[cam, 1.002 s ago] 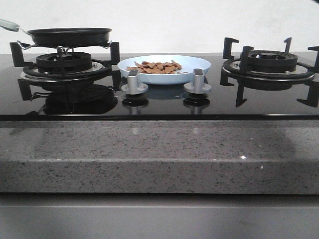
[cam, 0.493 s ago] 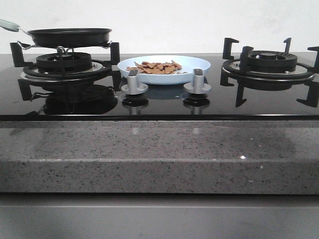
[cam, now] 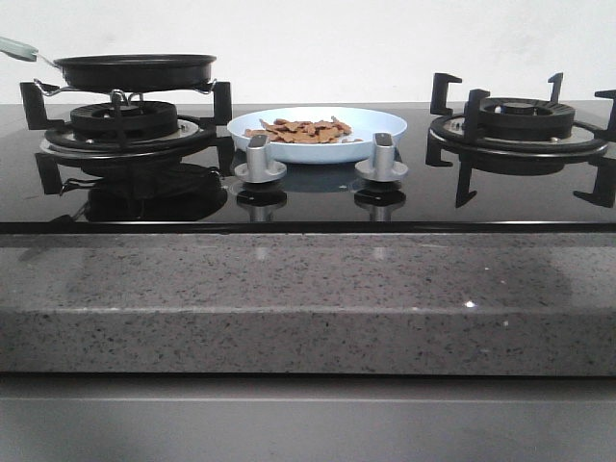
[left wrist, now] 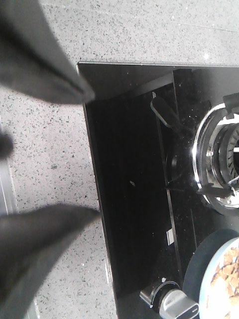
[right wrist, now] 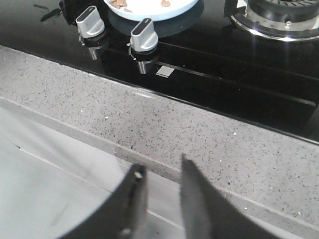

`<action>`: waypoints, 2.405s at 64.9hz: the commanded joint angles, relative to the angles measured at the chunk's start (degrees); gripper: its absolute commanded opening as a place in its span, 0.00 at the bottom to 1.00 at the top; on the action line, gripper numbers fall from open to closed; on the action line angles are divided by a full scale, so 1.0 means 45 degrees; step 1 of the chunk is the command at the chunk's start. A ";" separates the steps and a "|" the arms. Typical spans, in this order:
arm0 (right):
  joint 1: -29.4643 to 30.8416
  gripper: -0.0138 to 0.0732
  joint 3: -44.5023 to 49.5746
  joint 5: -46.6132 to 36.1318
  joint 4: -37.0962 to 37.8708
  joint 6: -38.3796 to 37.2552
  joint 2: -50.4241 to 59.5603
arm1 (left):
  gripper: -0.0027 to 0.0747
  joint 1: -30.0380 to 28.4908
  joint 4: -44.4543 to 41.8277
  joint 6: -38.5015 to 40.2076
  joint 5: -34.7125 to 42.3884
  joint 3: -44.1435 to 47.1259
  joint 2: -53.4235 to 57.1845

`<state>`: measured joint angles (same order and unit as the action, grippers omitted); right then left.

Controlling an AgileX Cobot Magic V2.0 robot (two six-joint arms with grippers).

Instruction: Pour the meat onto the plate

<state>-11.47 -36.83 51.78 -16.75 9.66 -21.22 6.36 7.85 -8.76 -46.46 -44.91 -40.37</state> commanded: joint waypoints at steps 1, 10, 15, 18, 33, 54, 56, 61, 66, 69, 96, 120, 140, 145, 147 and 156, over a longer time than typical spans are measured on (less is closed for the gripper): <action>-0.0006 0.19 -0.0312 -0.0821 -0.0172 0.0028 -0.0058 | 0.33 0.0106 0.0146 0.0131 0.0835 -0.0311 0.0035; -0.0006 0.03 -0.0312 -0.0833 -0.0172 0.0028 -0.0058 | 0.11 0.0106 0.0178 0.0131 0.0835 -0.0311 0.0035; -0.0006 0.03 -0.0312 -0.0833 -0.0172 0.0028 -0.0058 | 0.01 0.0106 0.0178 0.0131 0.0835 -0.0311 0.0035; -0.0006 0.03 -0.0312 -0.0770 -0.0172 0.0028 -0.0058 | 0.01 0.0106 0.0178 0.0131 0.0835 -0.0311 0.0035; -0.0006 0.03 -0.0312 -0.0650 -0.0172 0.0028 -0.0058 | 0.01 0.0106 0.0178 0.0131 0.0835 -0.0311 0.0035; -0.0006 0.03 -0.0312 -0.0640 -0.0172 0.0028 -0.0058 | 0.01 0.0246 0.0103 0.0108 0.1092 -0.0283 0.0896; -0.0006 0.03 -0.0312 -0.0640 -0.0172 0.0028 -0.0058 | 0.01 0.0126 0.0089 0.0108 0.1432 -0.0156 0.1227; -0.0006 0.03 -0.0312 -0.0640 -0.0172 0.0028 -0.0058 | 0.01 -0.0098 0.0506 0.0108 0.2339 0.0475 0.2255; -0.0006 0.03 -0.0312 -0.0640 -0.0172 0.0028 -0.0058 | 0.01 -0.0179 0.0506 0.0108 0.3356 0.1400 0.3400; -0.0006 0.03 -0.0312 -0.0640 -0.0172 0.0028 -0.0058 | 0.01 -0.0208 0.0506 0.0108 0.4077 0.2205 0.4291; -0.0006 0.03 -0.0312 -0.0640 -0.0172 0.0028 -0.0058 | 0.01 -0.0262 -0.0038 0.1406 0.7686 0.7523 0.9061; -0.0006 0.03 -0.0312 -0.0640 -0.0172 0.0028 -0.0058 | 0.01 -0.0772 -0.2049 0.4225 1.0934 1.0068 0.9238; -0.0006 0.03 -0.0312 -0.0637 -0.0172 0.0028 -0.0058 | 0.01 -0.0795 -0.1230 0.2514 1.1367 1.0105 0.9238; -0.0006 0.03 -0.0312 -0.0637 -0.0172 0.0028 -0.0058 | 0.01 -0.0795 -0.1093 0.2339 1.1367 1.0105 0.9238; -0.0006 0.03 -0.0312 -0.0637 -0.0172 0.0028 -0.0058 | 0.01 -0.0823 -0.1093 0.2339 1.1367 1.0105 0.9238; -0.0006 0.03 -0.0312 -0.0637 -0.0172 0.0028 -0.0058 | 0.01 -0.1133 -0.1043 0.2339 1.1367 1.0105 0.9238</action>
<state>-11.47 -36.83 52.27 -16.75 9.62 -21.22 1.99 2.31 2.00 0.00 0.13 0.21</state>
